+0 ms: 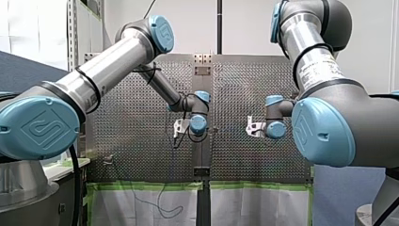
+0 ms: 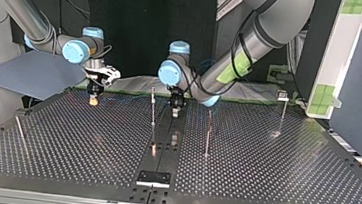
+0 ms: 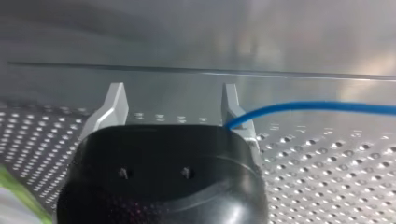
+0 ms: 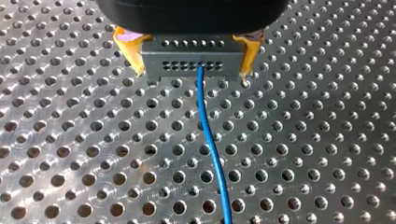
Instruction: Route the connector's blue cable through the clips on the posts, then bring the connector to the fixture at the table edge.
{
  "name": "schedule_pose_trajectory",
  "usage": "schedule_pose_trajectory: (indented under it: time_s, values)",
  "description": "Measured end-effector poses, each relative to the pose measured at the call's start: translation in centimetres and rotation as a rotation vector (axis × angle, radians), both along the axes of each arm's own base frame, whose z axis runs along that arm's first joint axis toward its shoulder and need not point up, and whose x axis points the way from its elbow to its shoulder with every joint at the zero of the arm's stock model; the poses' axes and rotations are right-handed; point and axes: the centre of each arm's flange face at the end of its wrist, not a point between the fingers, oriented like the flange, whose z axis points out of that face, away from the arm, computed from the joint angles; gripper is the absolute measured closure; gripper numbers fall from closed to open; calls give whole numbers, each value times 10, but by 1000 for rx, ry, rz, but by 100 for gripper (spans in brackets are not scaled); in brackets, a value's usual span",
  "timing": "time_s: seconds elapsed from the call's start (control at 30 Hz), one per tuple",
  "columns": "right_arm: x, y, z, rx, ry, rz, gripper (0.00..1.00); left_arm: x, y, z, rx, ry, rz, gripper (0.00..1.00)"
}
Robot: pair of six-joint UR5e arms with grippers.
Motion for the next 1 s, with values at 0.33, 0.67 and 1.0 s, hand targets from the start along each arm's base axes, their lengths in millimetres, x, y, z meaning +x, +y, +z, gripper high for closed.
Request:
schedule_pose_trajectory:
  time_s: [0.33,0.67,1.0]
  values:
    - [-2,0,-1,13,1,-1,100,-44,-20,18,33,43,-39,0]
    - [-2,2,-2,26,3,3,100,-88,-38,12,41,60,-109,0]
    - [-3,3,-3,38,5,3,100,-106,-46,18,32,42,-91,0]
